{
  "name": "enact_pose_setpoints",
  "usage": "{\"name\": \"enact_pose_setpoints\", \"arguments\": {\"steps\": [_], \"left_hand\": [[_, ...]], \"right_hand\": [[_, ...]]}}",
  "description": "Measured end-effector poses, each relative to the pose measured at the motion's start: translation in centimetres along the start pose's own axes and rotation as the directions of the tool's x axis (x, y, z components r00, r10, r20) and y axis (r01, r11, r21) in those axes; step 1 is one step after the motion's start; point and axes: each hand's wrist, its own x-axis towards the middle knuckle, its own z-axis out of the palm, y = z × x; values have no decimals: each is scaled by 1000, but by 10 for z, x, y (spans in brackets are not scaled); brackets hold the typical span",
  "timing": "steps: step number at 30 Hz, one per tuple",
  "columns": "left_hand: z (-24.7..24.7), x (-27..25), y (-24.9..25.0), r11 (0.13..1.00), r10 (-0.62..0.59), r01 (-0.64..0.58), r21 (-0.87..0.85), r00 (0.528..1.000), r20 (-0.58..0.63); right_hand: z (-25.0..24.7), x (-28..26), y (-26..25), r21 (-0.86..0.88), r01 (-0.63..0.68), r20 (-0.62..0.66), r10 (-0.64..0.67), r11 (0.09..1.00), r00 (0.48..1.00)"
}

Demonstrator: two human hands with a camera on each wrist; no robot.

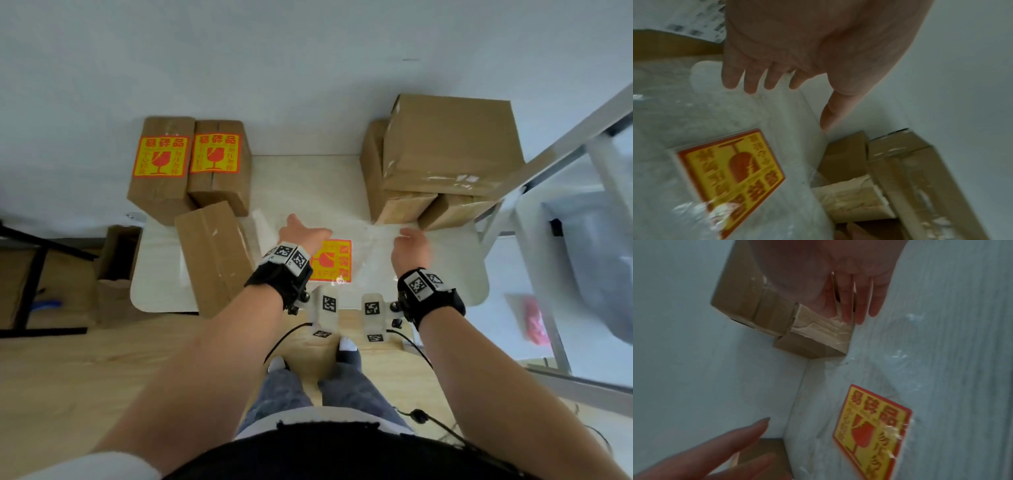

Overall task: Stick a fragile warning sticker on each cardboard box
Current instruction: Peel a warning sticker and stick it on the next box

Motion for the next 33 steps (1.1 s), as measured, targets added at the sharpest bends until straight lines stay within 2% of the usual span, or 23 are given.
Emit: {"name": "enact_pose_setpoints", "arguments": {"steps": [2,5,8,12,18,20,25,28,33], "left_hand": [[19,8,-9,992,-104,107,73,994,-43],[38,19,-23,966,-220,228,123,972,-79],[49,27,-32,947,-274,283,148,958,-81],[57,38,-35,941,-264,283,184,957,-122],[65,51,-43,939,-286,305,158,949,-133],[68,51,-45,943,-248,273,190,958,-146],[65,52,-51,943,-201,228,243,971,-128],[62,51,-53,951,-224,249,182,964,-146],[55,48,-58,962,-259,267,49,957,-134]], "right_hand": [[5,7,16,-28,-26,117,29,999,993],[20,11,32,15,-43,342,35,999,939],[40,17,42,-66,-7,435,35,998,900],[47,20,36,-135,-16,447,75,991,891],[59,28,28,-140,-66,491,128,988,862],[62,28,27,-141,-63,502,126,988,856],[61,28,25,-134,-16,459,76,991,885],[62,23,22,-134,12,423,46,991,905],[55,24,21,-101,-57,395,92,993,914]]}}
